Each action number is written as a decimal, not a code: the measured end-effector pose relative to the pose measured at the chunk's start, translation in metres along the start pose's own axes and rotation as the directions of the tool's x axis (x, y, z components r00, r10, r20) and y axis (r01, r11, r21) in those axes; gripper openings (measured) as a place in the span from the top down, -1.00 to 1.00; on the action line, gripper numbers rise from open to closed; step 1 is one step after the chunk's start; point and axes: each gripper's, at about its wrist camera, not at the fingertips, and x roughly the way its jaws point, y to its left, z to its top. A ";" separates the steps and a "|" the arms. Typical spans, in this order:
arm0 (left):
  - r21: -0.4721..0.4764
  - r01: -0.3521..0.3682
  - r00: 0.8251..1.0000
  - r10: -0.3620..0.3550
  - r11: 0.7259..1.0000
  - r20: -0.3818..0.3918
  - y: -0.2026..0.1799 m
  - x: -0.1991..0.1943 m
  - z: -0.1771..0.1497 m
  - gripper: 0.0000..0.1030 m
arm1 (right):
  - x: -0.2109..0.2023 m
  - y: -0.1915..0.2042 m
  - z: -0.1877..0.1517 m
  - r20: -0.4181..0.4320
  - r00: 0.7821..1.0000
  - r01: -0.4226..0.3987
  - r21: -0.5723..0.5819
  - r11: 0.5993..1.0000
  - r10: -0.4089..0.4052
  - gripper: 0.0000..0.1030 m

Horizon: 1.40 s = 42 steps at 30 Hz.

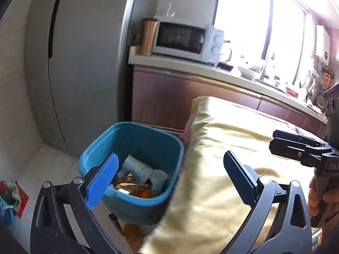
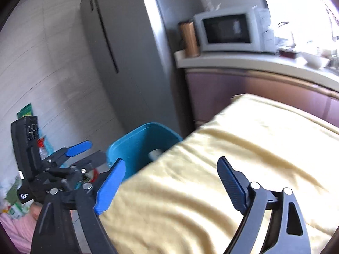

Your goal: Collect trash

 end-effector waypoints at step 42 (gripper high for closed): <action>0.169 0.042 0.975 -0.077 0.985 0.208 -0.135 -0.065 -0.020 -0.89 | -0.169 -0.033 -0.093 0.270 0.819 0.484 0.147 0.863 -0.506 -0.87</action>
